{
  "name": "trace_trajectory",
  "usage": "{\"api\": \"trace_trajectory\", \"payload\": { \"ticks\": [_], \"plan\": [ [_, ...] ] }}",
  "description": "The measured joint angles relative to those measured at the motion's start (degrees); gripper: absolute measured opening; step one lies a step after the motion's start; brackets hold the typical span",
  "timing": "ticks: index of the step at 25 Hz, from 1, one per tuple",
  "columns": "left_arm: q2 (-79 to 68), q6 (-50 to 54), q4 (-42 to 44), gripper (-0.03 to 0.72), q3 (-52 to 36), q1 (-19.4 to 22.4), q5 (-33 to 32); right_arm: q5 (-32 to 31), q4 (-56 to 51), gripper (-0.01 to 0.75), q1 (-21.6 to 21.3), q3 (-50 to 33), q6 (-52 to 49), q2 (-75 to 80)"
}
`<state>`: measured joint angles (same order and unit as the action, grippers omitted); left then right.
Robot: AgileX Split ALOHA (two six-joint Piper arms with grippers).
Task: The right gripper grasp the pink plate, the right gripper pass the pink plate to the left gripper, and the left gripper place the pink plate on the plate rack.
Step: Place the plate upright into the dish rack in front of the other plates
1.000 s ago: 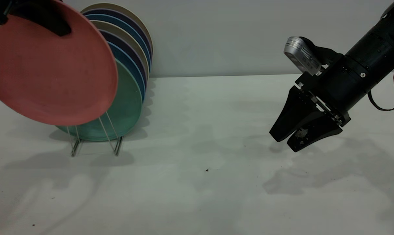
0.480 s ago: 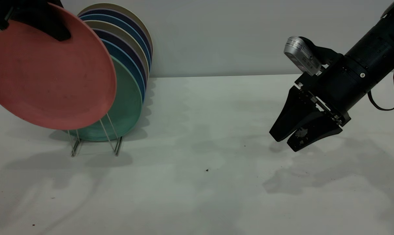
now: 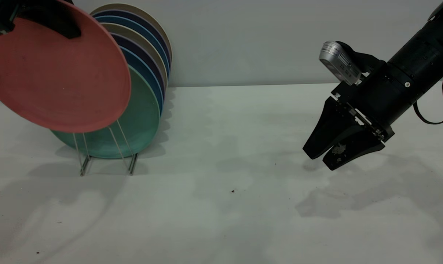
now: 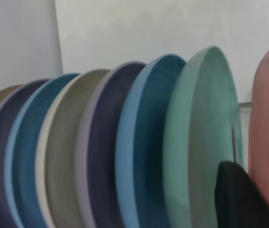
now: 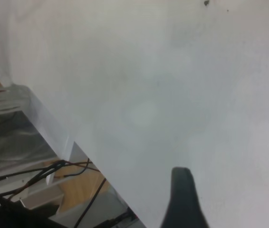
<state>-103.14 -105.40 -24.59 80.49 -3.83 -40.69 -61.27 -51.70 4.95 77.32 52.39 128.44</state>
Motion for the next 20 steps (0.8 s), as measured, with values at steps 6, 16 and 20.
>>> {"api": "trace_trajectory", "payload": {
  "ticks": [6, 16, 20],
  "plan": [
    [2.99, -1.65, -0.13, 0.119, 0.00, 0.00, 1.63, 0.86, 0.00, 0.573, 0.00, 0.00, 0.00, 0.00],
    [0.45, -1.30, -1.35, 0.119, 0.00, 0.00, 0.84, 1.30, 0.00, 0.573, 0.00, 0.00, 0.00, 0.00],
    [-0.14, -1.17, -1.77, 0.119, 0.00, 0.00, 0.84, 1.30, 0.00, 0.573, 0.00, 0.00, 0.00, 0.00]
  ]
}}
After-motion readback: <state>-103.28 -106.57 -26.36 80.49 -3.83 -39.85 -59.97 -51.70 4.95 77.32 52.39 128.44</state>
